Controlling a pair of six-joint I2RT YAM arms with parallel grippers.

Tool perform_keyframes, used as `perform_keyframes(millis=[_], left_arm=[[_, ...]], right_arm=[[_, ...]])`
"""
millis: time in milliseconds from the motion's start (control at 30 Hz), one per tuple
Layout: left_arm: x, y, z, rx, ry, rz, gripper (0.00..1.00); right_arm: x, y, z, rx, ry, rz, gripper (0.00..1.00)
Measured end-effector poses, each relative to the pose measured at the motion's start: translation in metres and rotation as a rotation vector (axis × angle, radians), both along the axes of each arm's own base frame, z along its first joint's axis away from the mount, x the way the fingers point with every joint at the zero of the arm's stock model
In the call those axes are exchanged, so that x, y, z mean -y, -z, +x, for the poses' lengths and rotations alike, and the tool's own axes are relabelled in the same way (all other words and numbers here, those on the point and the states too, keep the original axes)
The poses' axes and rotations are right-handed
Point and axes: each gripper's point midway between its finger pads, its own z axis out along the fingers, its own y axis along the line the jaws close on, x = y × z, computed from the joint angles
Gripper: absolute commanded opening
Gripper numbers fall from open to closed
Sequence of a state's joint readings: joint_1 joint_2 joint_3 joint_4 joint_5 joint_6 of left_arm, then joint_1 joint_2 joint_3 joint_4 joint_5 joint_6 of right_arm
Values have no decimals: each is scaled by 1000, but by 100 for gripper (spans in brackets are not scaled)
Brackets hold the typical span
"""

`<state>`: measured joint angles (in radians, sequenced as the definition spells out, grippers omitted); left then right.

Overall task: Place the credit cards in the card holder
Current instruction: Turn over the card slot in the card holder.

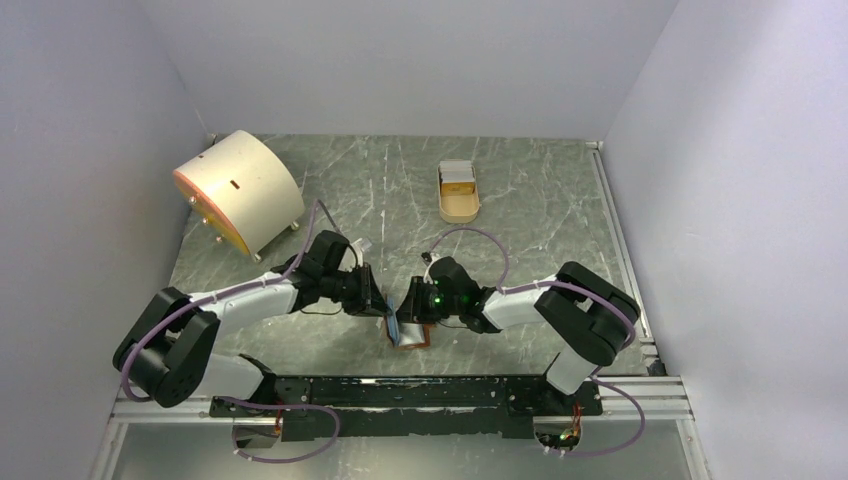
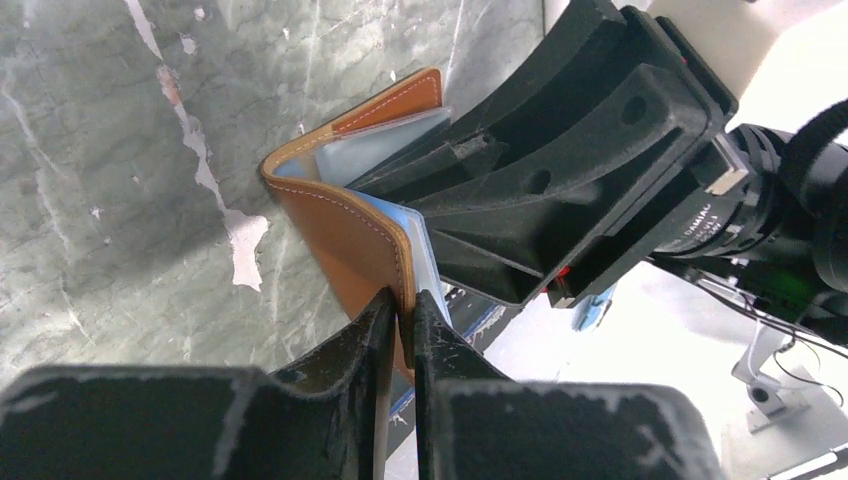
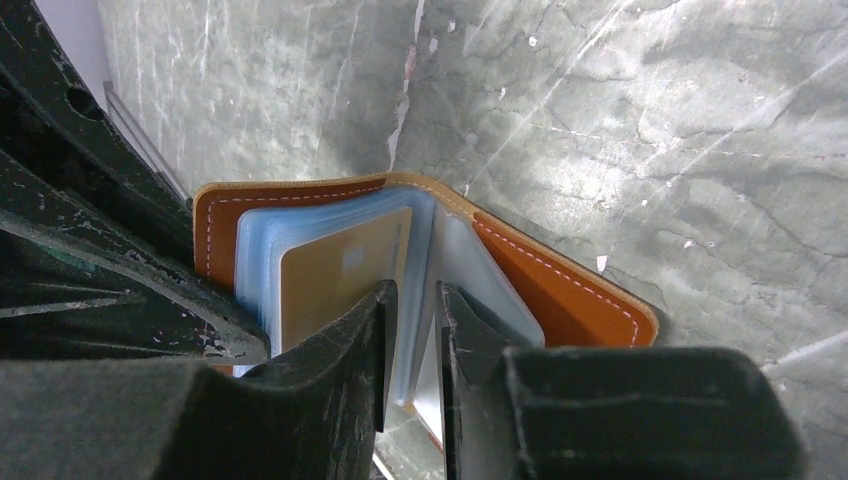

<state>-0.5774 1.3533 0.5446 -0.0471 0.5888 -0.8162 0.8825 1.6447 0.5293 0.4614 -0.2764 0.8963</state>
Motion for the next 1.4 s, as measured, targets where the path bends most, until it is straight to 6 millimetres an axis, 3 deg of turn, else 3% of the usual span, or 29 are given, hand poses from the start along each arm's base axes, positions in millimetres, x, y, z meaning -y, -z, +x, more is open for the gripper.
perform_keyframes(millis=[167, 300, 533, 800, 1100, 1300, 1400], left_arm=[[-2, 1, 3, -1, -17, 71, 21], [-5, 3, 3, -7, -30, 101, 9], [-13, 4, 7, -14, -60, 171, 9], [-25, -9, 20, 23, -89, 279, 9], [-22, -21, 22, 30, -70, 268, 9], [-22, -15, 24, 8, -63, 297, 9], [-22, -15, 26, 16, -63, 283, 9]], right_arm=[[2, -1, 0, 12, 4, -18, 31], [5, -3, -1, 27, 6, -40, 32], [16, -5, 3, 58, 21, -114, 32], [32, -20, 9, 124, 44, -175, 32], [31, -5, 6, 102, 31, -203, 31], [43, -15, 8, 131, 51, -236, 38], [50, -32, 13, 173, 73, -254, 42]])
